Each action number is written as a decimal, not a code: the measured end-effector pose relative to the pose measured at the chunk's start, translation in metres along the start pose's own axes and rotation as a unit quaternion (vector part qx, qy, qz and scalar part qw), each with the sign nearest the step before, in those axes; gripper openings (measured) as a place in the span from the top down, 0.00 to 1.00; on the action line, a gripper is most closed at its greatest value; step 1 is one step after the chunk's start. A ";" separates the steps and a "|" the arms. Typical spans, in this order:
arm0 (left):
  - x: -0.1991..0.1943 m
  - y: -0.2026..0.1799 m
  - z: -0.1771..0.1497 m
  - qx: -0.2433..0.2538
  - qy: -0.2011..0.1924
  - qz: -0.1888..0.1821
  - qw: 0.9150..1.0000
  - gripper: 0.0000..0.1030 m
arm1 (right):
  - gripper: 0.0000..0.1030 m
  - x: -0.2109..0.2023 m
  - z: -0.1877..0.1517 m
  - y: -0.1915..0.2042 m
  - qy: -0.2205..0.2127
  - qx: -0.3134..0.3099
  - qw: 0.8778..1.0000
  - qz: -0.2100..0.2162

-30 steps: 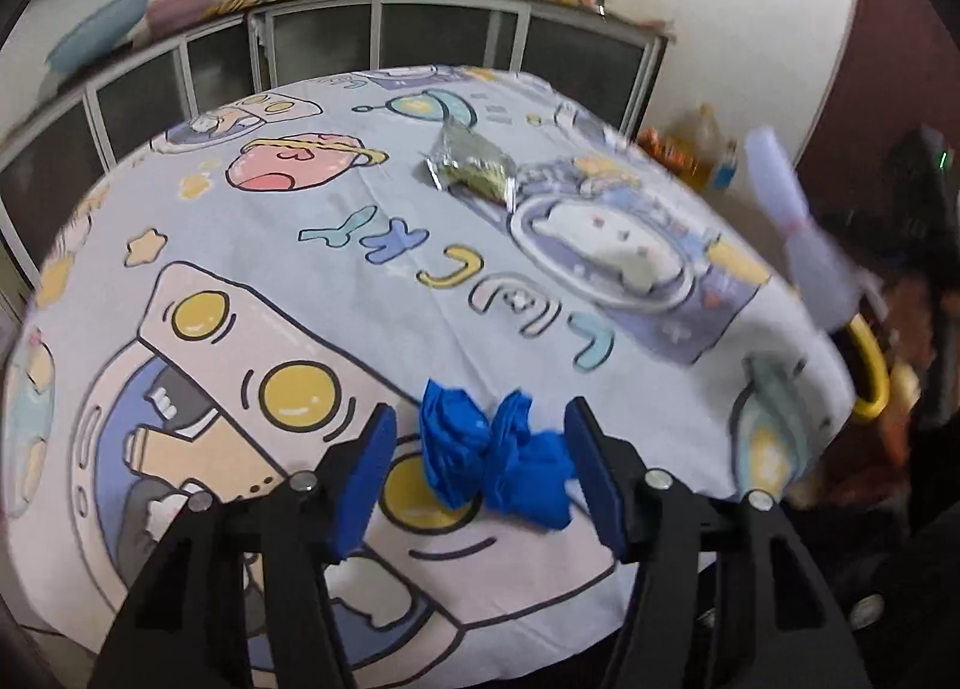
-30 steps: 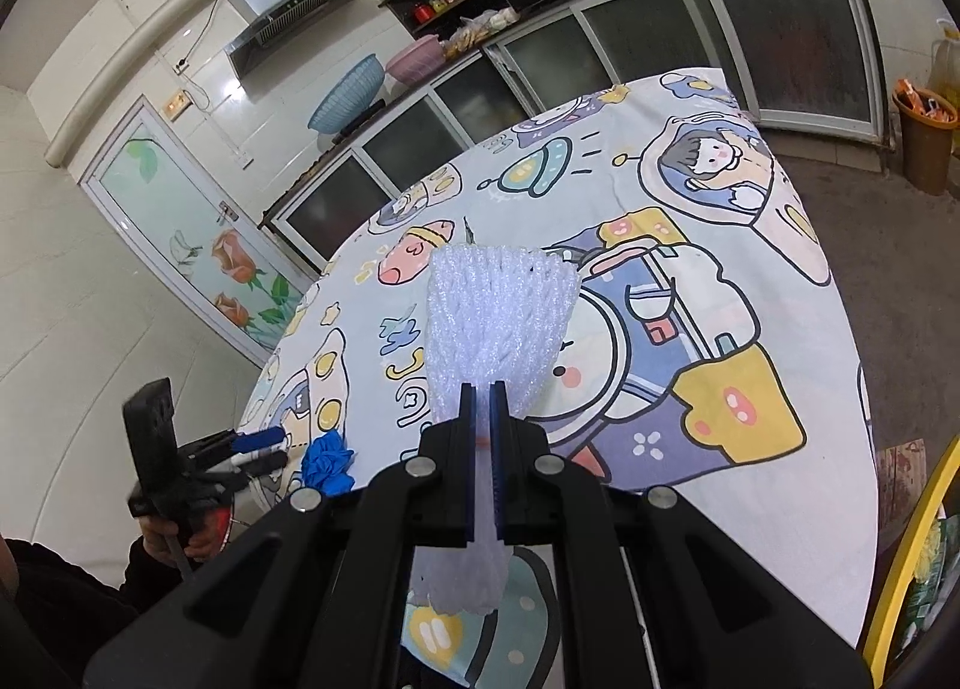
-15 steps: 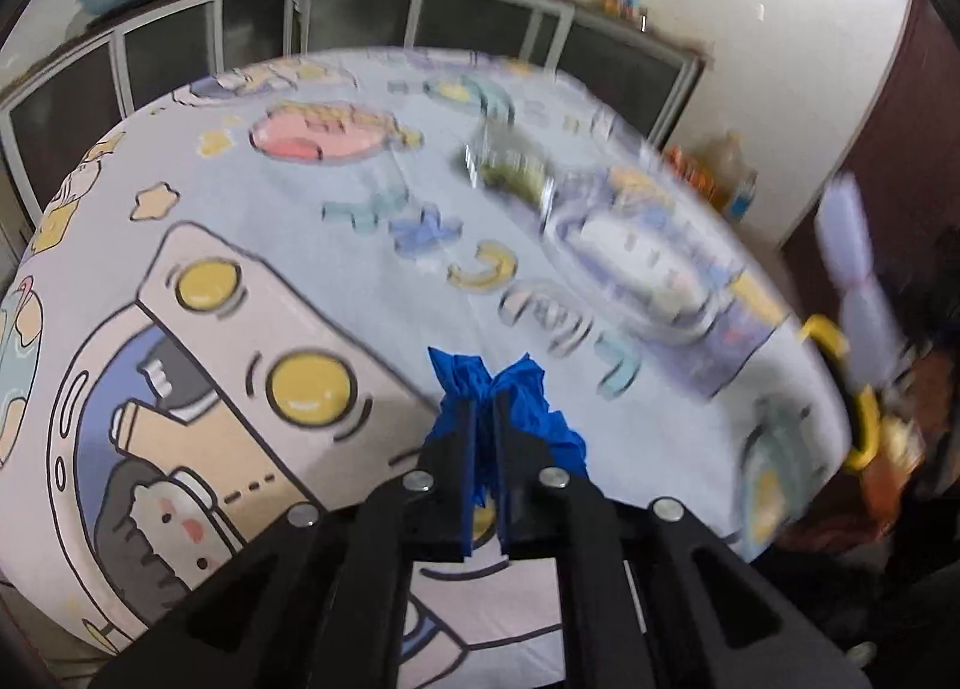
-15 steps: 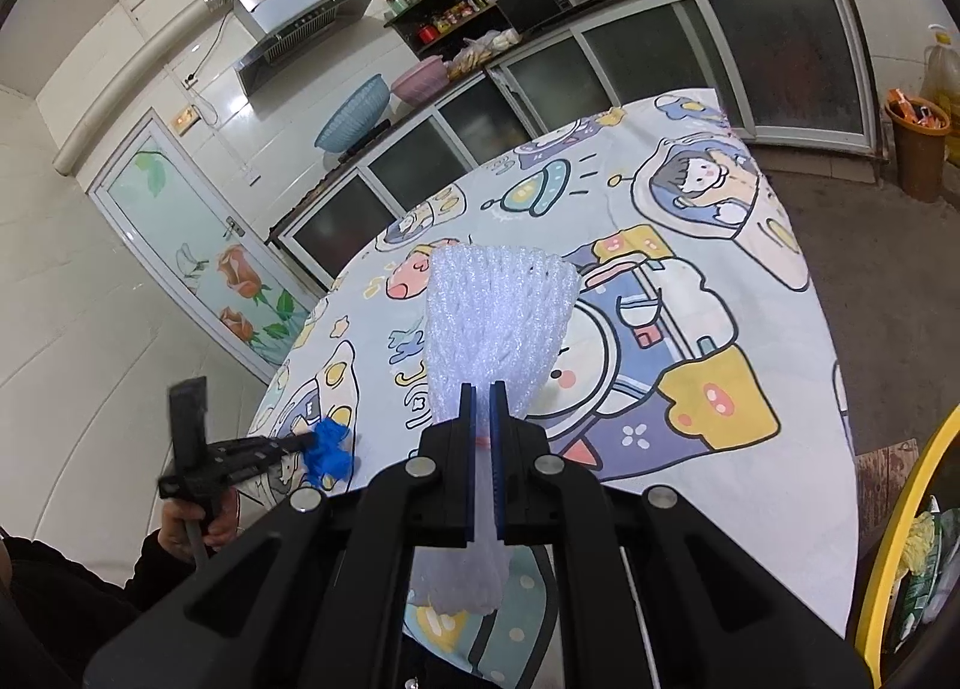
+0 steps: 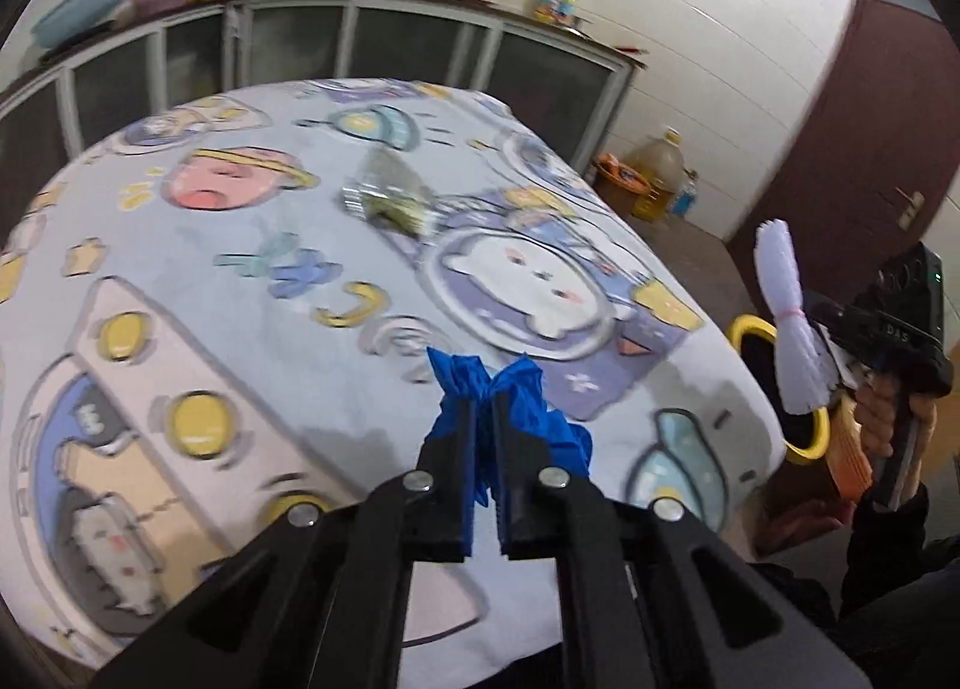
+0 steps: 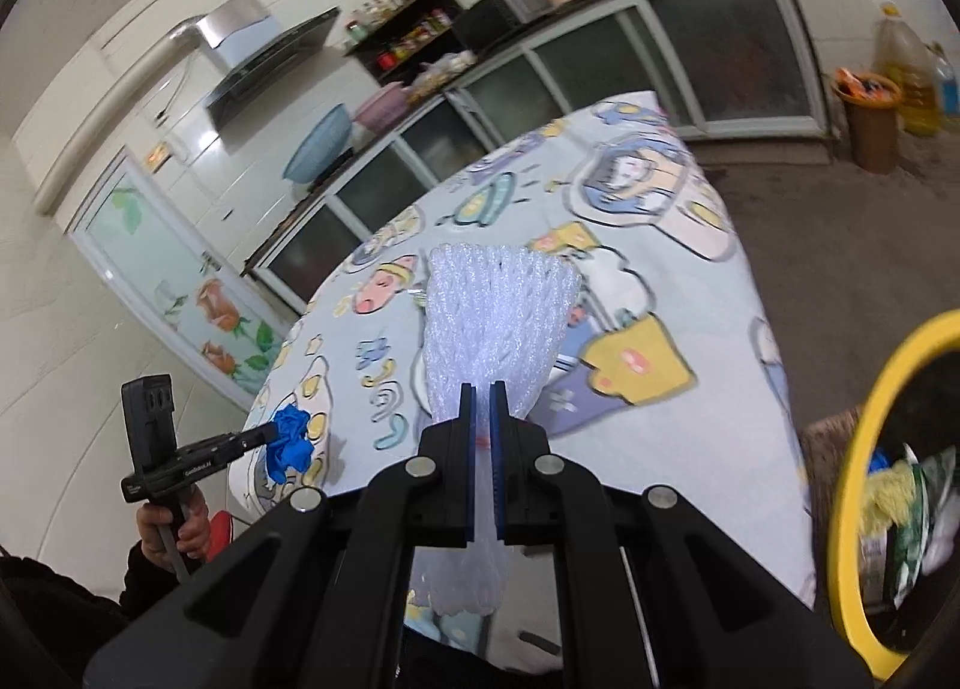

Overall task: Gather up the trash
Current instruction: 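Carry the blue cloth and mesh net over the bin and open both tools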

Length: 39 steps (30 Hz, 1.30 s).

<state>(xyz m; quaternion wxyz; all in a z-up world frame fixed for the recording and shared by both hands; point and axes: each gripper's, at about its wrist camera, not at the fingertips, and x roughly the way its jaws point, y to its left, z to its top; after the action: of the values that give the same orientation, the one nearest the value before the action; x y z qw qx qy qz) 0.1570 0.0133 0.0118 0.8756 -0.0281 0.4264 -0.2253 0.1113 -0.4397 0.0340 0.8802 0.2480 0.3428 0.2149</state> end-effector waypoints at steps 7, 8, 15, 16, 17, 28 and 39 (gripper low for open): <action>0.043 -0.073 0.016 0.062 0.019 -0.068 0.996 0.96 | 0.95 -0.052 -0.011 -0.040 -0.044 0.035 0.997 -0.054; 0.052 -0.087 0.021 0.075 0.022 -0.080 0.994 0.96 | 0.95 -0.062 -0.012 -0.046 -0.053 0.039 0.996 -0.067; 0.096 -0.177 0.052 0.144 0.023 -0.152 0.978 0.96 | 0.95 -0.129 -0.023 -0.086 -0.121 0.074 0.976 -0.164; 0.101 -0.191 0.055 0.152 0.023 -0.162 0.975 0.96 | 0.95 -0.139 -0.025 -0.092 -0.130 0.080 0.972 -0.179; 0.107 -0.208 0.060 0.167 0.021 -0.174 0.970 0.96 | 0.95 -0.147 -0.028 -0.098 -0.137 0.087 0.968 -0.189; 0.164 -0.331 0.062 0.231 0.041 -0.240 0.942 0.96 | 0.95 -0.161 -0.053 -0.156 -0.133 0.141 0.945 -0.263; 0.218 -0.377 0.042 0.235 0.078 -0.239 0.939 0.95 | 0.94 -0.150 -0.067 -0.194 -0.102 0.179 0.937 -0.283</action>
<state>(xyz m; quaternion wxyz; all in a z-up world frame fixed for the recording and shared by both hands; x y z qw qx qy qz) 0.1656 -0.4221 -0.0302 0.7419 0.0949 0.4093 -0.5226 0.0029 -0.6550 -0.0480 0.8757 0.3148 0.3403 -0.1349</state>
